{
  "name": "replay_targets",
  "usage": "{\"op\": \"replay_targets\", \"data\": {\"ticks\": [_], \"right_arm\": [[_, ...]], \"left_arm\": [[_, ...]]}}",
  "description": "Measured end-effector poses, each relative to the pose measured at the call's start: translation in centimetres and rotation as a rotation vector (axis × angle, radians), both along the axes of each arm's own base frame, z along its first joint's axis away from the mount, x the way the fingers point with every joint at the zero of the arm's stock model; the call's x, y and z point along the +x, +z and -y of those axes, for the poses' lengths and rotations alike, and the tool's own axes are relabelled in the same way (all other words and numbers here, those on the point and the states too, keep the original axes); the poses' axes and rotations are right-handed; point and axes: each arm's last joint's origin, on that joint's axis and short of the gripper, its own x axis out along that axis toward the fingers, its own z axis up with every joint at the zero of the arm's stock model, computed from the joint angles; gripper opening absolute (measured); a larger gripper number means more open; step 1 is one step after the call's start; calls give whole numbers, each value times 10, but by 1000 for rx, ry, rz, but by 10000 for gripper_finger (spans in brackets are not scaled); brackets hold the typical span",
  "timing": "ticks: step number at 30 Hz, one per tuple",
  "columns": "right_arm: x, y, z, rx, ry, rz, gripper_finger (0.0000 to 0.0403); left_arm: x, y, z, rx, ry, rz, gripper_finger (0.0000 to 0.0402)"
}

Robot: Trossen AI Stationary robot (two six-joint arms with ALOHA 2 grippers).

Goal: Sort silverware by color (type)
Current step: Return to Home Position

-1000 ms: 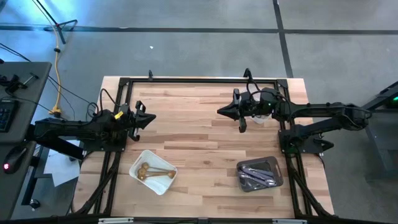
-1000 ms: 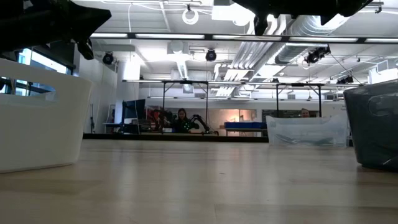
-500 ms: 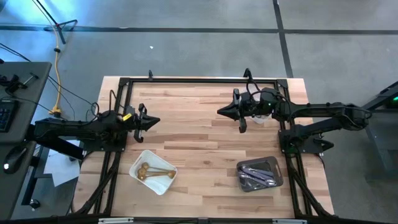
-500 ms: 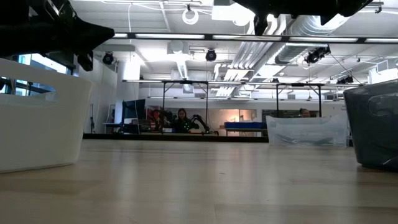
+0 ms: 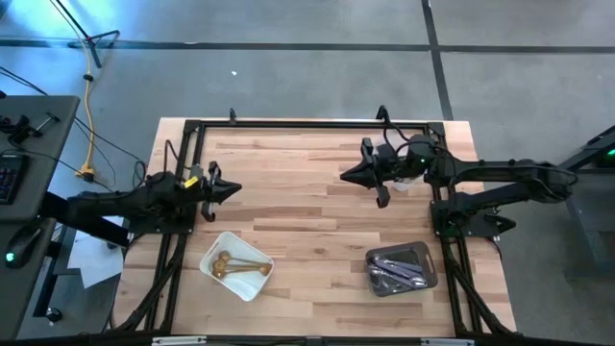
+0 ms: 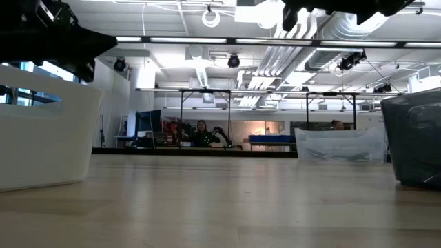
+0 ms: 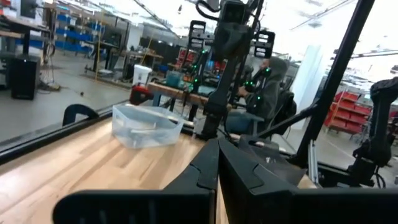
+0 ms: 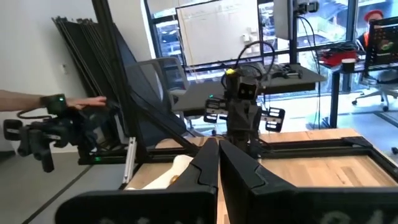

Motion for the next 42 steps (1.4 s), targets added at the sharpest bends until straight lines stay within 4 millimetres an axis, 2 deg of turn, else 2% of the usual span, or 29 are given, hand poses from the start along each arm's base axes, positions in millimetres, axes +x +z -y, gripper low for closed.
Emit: {"op": "replay_targets", "data": {"ticks": [7,14,17,21,26,35,42], "right_arm": [[-13,7,-3,-1,3,-11,0],[-22,8,-4,-11,2,-46,0],[-25,5,-5,-15,6,-46,0],[-36,-9,-7,13,7,-51,0],[-59,-24,-13,33,-10,14,0],[-94,-73,-34,42,29,173,0],[-115,-111,-35,54,-5,273,0]], "left_arm": [[-4,2,0,3,0,34,1],[-2,-13,0,-10,-4,-124,1],[-2,-12,1,-9,-10,-118,1],[-2,-13,1,-9,-9,-124,1],[-2,-13,1,-10,-9,-130,1],[-2,-13,0,-10,-6,-130,1],[-2,-13,0,-10,-6,-129,1]]}}
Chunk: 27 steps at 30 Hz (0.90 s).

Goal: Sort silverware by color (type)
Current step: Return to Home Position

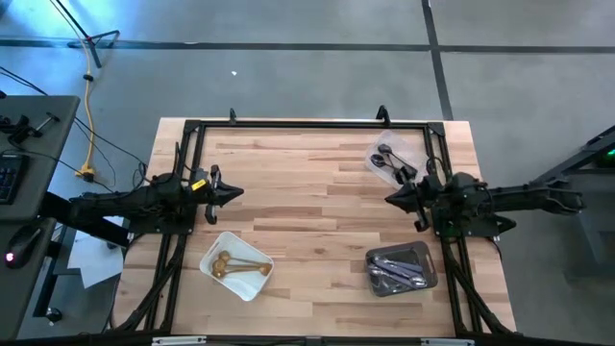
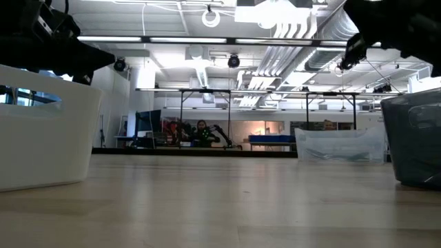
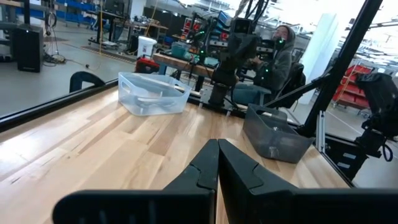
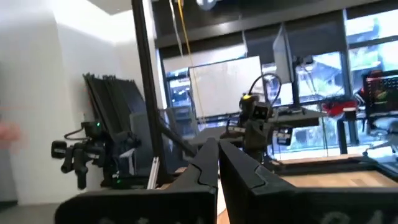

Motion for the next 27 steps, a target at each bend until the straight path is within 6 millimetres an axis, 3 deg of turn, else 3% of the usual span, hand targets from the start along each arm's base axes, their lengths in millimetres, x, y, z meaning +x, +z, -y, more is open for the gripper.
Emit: {"op": "replay_targets", "data": {"ticks": [7,19,27], "right_arm": [[-5,-8,1,-16,43,-118,0],[-19,-27,4,-62,-36,-298,0],[-27,-29,3,-101,-64,-300,0]], "left_arm": [[0,0,0,0,1,0,1],[0,0,0,0,1,-1,1],[0,0,0,0,0,0,1]]}}
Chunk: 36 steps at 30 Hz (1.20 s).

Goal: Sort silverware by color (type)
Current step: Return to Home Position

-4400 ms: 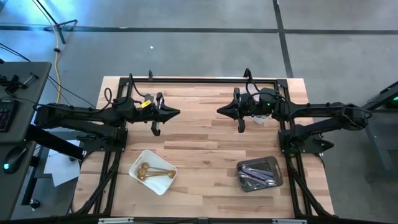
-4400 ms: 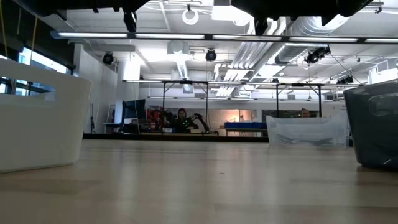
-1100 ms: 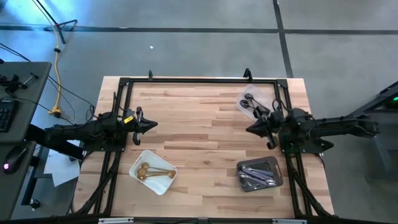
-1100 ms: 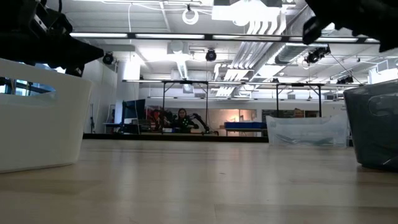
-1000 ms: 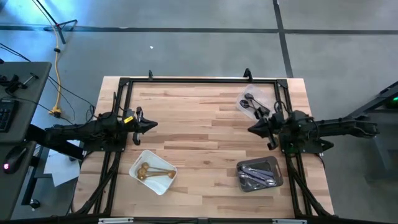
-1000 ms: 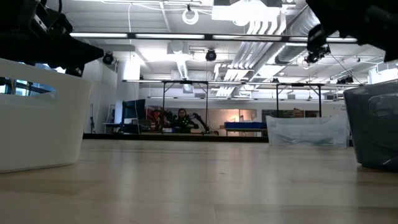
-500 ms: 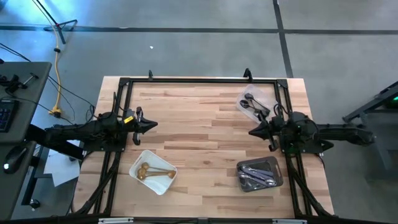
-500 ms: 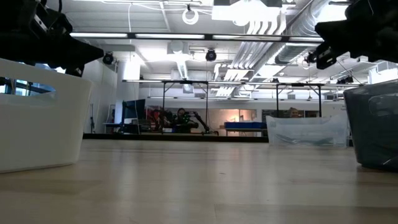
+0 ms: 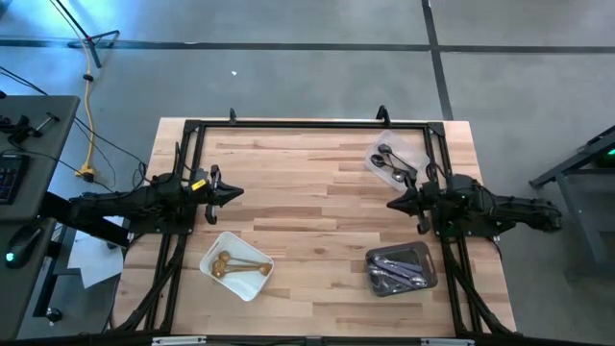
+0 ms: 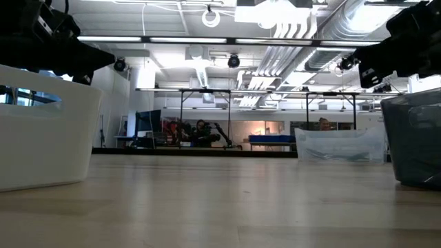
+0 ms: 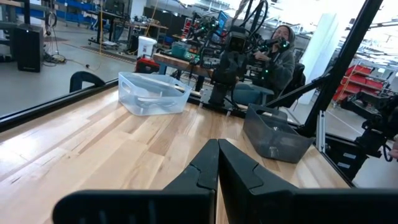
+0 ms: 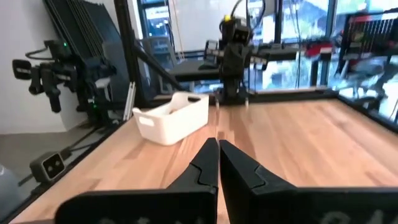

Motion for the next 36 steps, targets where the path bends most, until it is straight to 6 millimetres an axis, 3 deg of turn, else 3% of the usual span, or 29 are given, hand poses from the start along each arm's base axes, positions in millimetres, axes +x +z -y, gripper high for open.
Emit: {"op": "replay_targets", "data": {"ticks": [12,36], "right_arm": [[-1,1,2,-9,-89,12,0],[-1,0,2,-9,-90,6,0]], "left_arm": [[0,0,0,0,0,0,1],[0,0,0,0,0,0,1]]}}
